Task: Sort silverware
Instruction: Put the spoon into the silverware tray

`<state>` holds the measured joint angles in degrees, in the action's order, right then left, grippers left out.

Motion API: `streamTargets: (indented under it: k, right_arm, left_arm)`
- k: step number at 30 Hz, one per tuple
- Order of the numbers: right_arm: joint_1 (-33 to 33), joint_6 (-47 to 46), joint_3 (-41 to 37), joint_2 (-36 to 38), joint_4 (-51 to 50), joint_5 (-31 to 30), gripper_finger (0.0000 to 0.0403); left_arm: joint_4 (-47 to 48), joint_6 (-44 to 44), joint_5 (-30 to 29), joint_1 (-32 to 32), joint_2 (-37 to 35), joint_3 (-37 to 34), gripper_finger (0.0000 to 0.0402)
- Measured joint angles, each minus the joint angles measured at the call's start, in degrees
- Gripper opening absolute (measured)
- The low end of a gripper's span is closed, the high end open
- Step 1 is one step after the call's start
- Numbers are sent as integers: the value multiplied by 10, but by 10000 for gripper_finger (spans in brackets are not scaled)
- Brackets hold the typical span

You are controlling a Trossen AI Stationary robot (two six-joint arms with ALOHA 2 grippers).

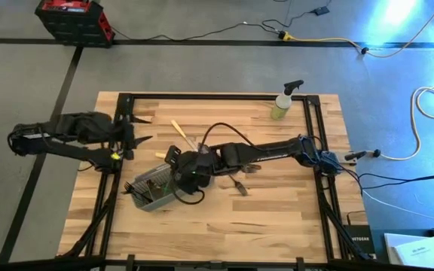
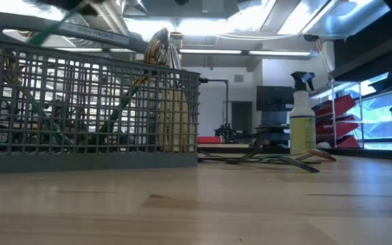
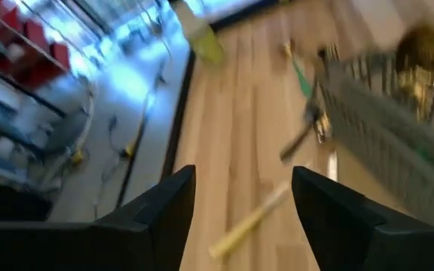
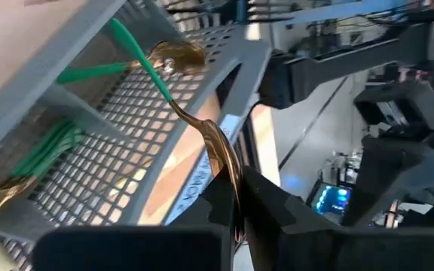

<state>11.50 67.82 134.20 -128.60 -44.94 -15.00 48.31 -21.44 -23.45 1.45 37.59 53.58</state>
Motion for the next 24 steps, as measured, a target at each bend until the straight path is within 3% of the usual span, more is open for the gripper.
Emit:
streamTargets:
  k: [9,15,20,24]
  right_arm:
    - [9,29,0,0,-3,6,0]
    - [9,32,0,-8,-8,0,0]
    - [9,32,0,-9,-7,1,0]
    - [9,32,0,-9,-7,1,0]
  left_arm:
    - [94,52,-33,0,71,0,205]
    - [136,107,4,0,87,0,205]
    - [224,158,15,0,87,0,205]
    - [271,201,82,0,77,0,205]
